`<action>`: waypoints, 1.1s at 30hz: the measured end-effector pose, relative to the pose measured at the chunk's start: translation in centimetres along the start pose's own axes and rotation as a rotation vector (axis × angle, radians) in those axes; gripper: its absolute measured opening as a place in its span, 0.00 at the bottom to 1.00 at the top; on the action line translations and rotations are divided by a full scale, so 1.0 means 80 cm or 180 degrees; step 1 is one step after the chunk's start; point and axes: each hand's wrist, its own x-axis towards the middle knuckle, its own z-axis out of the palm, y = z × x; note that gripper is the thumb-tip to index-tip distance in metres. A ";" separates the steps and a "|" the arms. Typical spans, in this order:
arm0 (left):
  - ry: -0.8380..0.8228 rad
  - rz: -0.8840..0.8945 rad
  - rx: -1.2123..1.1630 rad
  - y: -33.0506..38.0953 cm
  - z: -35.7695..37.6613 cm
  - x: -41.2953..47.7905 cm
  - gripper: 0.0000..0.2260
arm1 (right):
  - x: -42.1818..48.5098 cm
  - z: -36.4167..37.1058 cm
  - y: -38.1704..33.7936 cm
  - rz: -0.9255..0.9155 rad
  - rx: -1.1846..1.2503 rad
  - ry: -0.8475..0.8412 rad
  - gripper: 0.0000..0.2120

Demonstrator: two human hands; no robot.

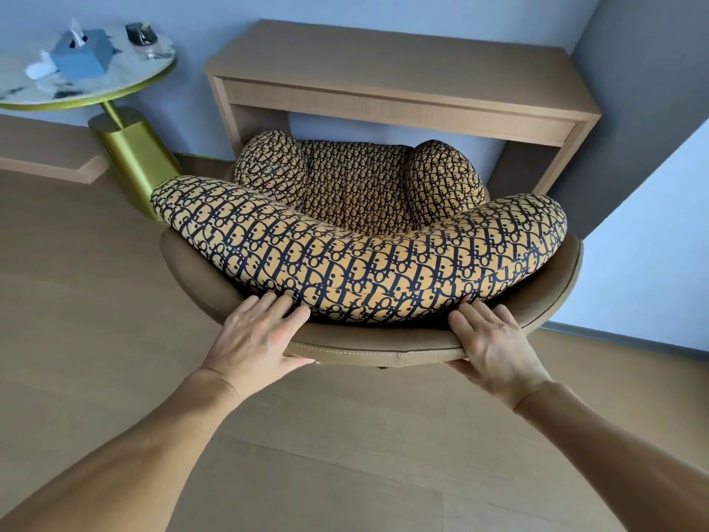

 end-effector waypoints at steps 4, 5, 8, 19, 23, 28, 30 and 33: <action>-0.0181 0.0044 -0.0076 0.016 -0.013 -0.038 0.28 | -0.043 -0.001 -0.030 -0.0035 0.0172 -0.0080 0.28; -0.0218 0.0089 -0.0104 0.023 -0.016 -0.049 0.28 | -0.058 -0.002 -0.039 -0.0006 0.0208 -0.0132 0.29; -0.0319 0.0200 -0.0114 0.038 -0.021 -0.078 0.28 | -0.095 -0.009 -0.061 0.0064 0.0293 -0.0203 0.30; -0.0345 0.0163 -0.0133 0.046 -0.051 -0.114 0.28 | -0.122 -0.064 -0.098 0.0281 0.0200 -0.0291 0.24; -0.0591 -0.0146 -0.0270 0.050 -0.058 -0.115 0.32 | -0.123 -0.076 -0.116 0.0688 0.0266 -0.0478 0.24; -0.0921 -0.0250 -0.0307 0.055 -0.074 -0.129 0.31 | -0.120 -0.099 -0.156 0.1245 0.0199 -0.0790 0.22; -0.1138 -0.0246 -0.0335 0.053 -0.085 -0.135 0.34 | -0.121 -0.108 -0.176 0.1457 0.0208 -0.1143 0.27; -0.1425 -0.0173 -0.0460 0.043 -0.104 -0.136 0.39 | -0.117 -0.127 -0.190 0.1708 0.0344 -0.1465 0.39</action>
